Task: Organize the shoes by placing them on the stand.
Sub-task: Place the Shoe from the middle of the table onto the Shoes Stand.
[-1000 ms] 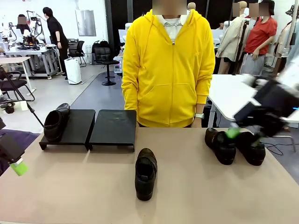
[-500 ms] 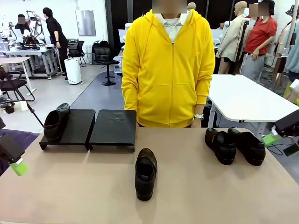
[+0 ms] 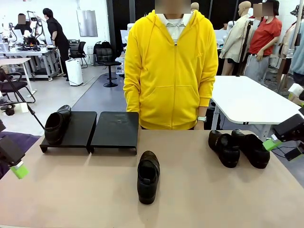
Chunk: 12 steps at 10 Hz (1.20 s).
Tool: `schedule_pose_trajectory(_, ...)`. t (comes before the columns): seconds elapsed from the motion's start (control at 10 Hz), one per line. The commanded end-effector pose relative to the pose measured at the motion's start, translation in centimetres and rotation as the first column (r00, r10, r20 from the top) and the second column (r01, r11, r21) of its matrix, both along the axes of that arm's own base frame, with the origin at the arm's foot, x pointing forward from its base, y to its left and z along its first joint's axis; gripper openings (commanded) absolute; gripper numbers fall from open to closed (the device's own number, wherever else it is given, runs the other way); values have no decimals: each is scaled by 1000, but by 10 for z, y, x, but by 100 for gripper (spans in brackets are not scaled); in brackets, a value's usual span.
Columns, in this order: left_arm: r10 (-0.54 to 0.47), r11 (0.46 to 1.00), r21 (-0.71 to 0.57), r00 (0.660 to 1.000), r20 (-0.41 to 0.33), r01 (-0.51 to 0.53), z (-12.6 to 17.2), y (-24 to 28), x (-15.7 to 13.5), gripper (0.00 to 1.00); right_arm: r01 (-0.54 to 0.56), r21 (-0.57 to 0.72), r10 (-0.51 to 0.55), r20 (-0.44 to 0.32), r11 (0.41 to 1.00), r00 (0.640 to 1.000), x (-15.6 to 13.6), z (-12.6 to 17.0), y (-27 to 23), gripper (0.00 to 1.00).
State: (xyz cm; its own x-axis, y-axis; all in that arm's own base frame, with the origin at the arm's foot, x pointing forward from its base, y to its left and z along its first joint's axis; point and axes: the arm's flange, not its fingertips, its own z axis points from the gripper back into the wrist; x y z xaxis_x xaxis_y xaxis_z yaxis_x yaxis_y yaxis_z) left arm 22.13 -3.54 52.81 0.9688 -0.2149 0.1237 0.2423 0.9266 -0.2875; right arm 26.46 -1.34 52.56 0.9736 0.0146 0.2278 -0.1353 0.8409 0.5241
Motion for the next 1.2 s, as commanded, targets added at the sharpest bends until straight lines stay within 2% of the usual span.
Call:
schedule_pose_trajectory(0.0, -8, 1000, -6, 1000, 6, 8, 1, 2, 2, 100, -23, 25, 23, 7, 999, 1000, 2, 4, 1, 100)
schedule_pose_trajectory(0.4, 0, 1000, 0, 1000, 0, 0, 0, 0, 0, 100, -23, 25, 23, 7, 999, 1000, 2, 4, 1, 100)
schedule_pose_trajectory(0.5, 232, 972, 28, 972, 33, -233, 7, -28, -2, 100, -23, 25, 23, 7, 999, 1000, 2, 4, 1, 100)
schedule_pose_trajectory(0.6, 293, 954, 41, 953, 80, -297, 8, -74, 5, 100, -23, 25, 23, 7, 999, 1000, 2, 4, 1, 100)
schedule_pose_trajectory(0.7, 348, 929, 73, 922, 170, -364, 4, -130, 17, 100, -23, 25, 23, 7, 999, 1000, 2, 4, 1, 100)
schedule_pose_trajectory(1.0, 338, 933, 14, 892, 301, -359, -33, -256, 66, 100, -23, 25, 23, 7, 999, 1000, 2, 4, 1, 100)
schedule_pose_trajectory(1.1, 355, 925, 22, 884, 304, -379, -59, -286, 89, 100, -23, 25, 23, 7, 999, 1000, 2, 4, 1, 100)
